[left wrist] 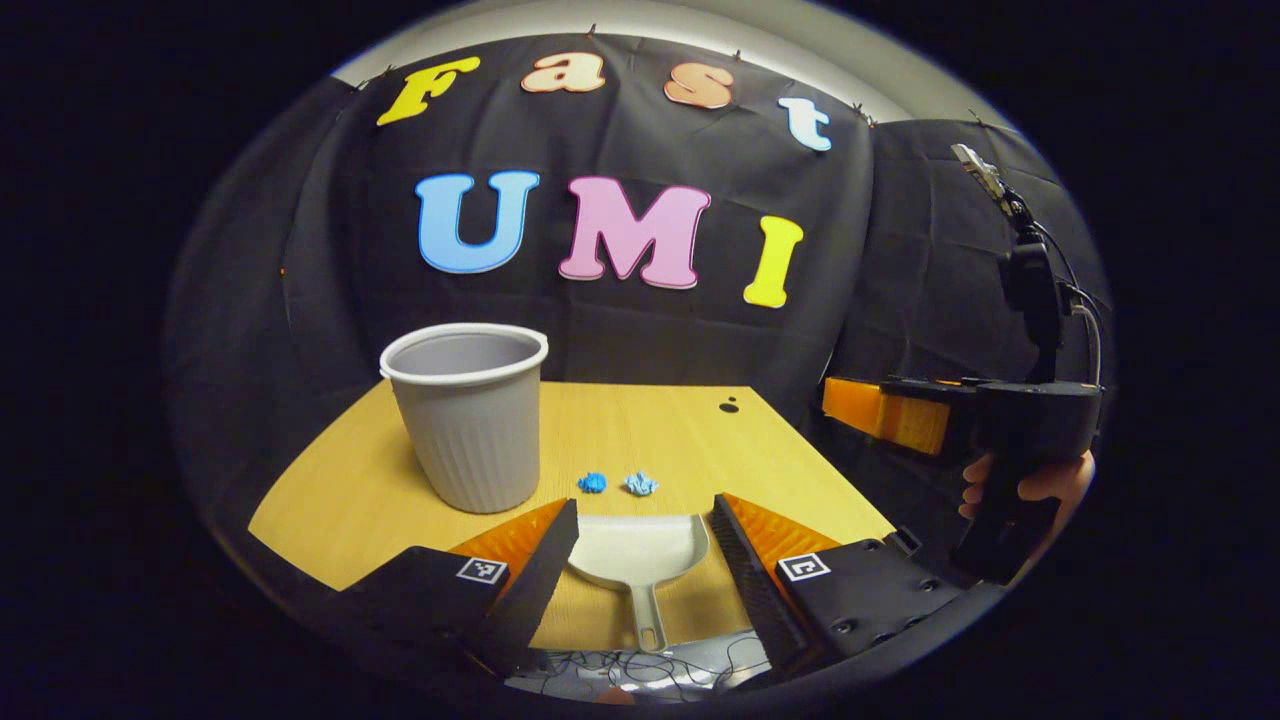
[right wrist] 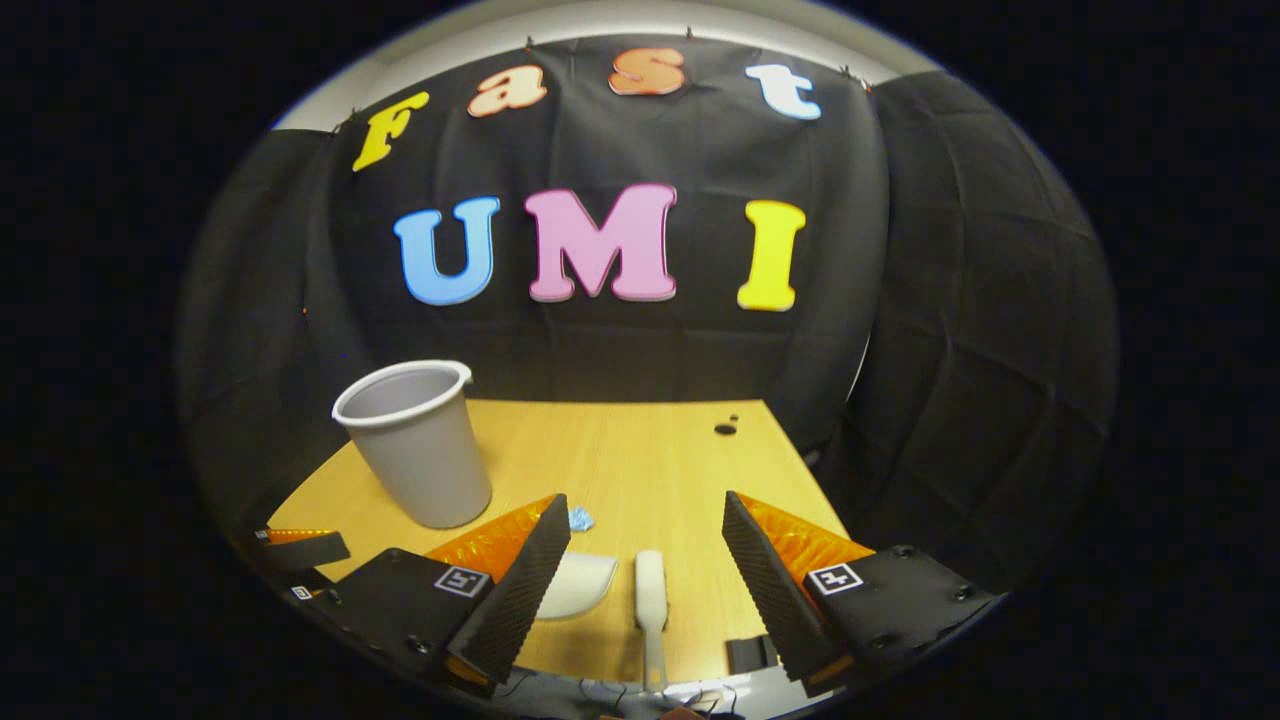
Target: Pick up the small broom and dustpan from the desktop, sweep the trash into the dustpan with the broom, and then empty the trash into the garbage bin.
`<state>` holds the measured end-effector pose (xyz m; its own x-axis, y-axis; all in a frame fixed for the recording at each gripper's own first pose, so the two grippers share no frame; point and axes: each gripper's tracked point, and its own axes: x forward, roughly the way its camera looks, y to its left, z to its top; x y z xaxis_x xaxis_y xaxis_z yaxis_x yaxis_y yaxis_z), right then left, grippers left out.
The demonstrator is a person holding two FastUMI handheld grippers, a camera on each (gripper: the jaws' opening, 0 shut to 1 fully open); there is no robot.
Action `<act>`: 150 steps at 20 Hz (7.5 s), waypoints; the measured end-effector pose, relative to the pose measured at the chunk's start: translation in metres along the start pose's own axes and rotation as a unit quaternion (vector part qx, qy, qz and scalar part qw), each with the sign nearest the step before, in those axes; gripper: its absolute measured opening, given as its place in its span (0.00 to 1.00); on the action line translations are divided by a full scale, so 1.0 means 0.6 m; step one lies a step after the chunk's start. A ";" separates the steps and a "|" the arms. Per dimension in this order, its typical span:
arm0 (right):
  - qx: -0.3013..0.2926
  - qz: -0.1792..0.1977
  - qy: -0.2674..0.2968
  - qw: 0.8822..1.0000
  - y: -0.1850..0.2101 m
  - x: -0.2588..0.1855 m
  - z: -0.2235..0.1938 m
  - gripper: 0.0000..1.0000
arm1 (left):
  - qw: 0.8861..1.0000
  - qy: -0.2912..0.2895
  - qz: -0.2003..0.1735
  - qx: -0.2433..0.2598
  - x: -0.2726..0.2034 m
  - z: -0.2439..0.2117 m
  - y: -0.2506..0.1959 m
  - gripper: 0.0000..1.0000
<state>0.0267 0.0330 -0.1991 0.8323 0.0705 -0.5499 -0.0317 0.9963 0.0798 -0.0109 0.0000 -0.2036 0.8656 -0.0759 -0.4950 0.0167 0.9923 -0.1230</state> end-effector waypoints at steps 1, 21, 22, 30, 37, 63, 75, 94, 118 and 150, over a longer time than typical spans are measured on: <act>0.011 0.003 0.026 1.000 -0.006 0.012 -0.024 1.00 | 1.000 0.027 -0.004 -0.009 0.011 -0.018 -0.004 0.81; 0.065 0.073 0.375 0.922 -0.039 0.185 -0.355 0.97 | 0.895 0.440 0.031 -0.060 0.133 -0.201 -0.007 0.84; 0.060 0.068 0.385 0.919 -0.041 0.185 -0.367 0.96 | 0.891 0.448 0.026 -0.061 0.140 -0.204 -0.007 0.83; 0.049 0.011 0.443 0.895 -0.022 0.202 -0.416 0.96 | 0.877 0.478 0.016 -0.036 0.190 -0.196 0.009 0.84; 0.015 -0.032 0.496 0.868 -0.023 0.217 -0.450 0.87 | 0.874 0.485 0.022 -0.015 0.220 -0.194 0.030 0.83; -0.045 0.050 0.490 0.869 -0.035 0.198 -0.442 0.27 | 0.866 0.494 0.041 0.060 0.176 -0.216 0.064 0.27; -0.248 0.078 0.312 0.914 -0.001 0.477 -0.105 0.22 | 0.864 0.490 0.037 0.110 0.103 -0.226 0.115 0.27; -0.609 0.207 0.330 0.691 0.118 0.583 -0.272 0.22 | 0.852 0.516 0.039 0.077 0.103 -0.252 0.110 0.27; -0.021 0.340 0.399 0.851 -0.139 0.385 -0.227 0.22 | 0.898 0.424 0.032 0.115 0.095 -0.236 0.102 0.27; 0.153 0.252 0.270 0.917 -0.328 0.339 -0.176 0.22 | 0.701 0.335 0.355 0.519 -0.094 0.414 0.513 0.26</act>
<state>0.1438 -0.1435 -0.4144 0.3569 0.6143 -0.7037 -0.1116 0.7760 0.6208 0.0699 0.3339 -0.0001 0.4163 0.7903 -0.4496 0.3566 0.3130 0.8803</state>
